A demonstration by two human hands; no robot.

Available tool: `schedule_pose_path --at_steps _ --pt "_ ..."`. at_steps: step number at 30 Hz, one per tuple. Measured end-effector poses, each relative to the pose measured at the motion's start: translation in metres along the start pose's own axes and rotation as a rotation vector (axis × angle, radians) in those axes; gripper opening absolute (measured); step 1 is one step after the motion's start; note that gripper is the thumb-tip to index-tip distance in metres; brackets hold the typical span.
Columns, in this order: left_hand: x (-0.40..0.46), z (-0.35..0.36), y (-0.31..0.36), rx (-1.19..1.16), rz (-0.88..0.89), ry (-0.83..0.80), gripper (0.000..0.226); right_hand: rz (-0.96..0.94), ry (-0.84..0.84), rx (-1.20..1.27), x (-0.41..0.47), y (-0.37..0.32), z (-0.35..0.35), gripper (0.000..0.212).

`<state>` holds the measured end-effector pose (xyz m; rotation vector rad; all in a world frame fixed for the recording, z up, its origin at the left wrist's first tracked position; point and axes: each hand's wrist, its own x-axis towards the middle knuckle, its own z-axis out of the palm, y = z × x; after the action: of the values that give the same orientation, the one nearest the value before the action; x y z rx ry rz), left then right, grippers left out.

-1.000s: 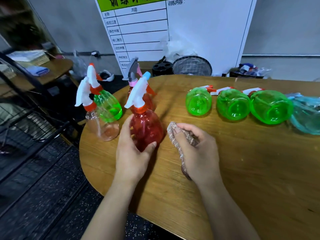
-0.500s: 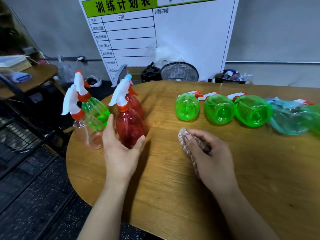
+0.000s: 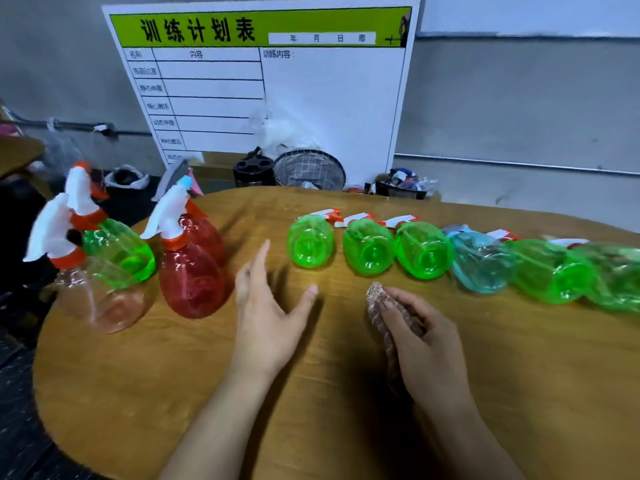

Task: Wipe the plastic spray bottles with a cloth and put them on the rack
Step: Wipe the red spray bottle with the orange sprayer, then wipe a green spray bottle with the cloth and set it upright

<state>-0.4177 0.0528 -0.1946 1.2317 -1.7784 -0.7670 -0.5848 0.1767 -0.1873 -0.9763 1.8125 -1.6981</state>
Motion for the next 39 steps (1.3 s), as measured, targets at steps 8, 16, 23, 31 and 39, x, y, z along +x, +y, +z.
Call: schedule_pose_path --at_steps 8,16,23,31,39 --pt "0.058 0.043 0.01 0.059 -0.066 -0.03 0.106 0.0 0.031 -0.039 0.014 0.013 -0.003 0.018" --pt "0.07 0.056 0.007 0.075 -0.098 0.054 0.093 0.022 -0.023 -0.023 0.008 0.017 -0.011 0.02" --pt "0.003 0.018 0.003 -0.181 -0.174 0.096 0.091 0.105 -0.105 0.03 -0.03 -0.001 -0.023 0.025" --pt "-0.089 -0.028 0.084 -0.84 -0.28 -0.01 0.073 0.014 0.016 0.161 -0.079 -0.061 -0.035 0.026" --pt "-0.191 -0.078 0.119 -0.961 -0.318 -0.334 0.1 -0.028 0.04 0.337 -0.172 -0.092 -0.063 0.031"
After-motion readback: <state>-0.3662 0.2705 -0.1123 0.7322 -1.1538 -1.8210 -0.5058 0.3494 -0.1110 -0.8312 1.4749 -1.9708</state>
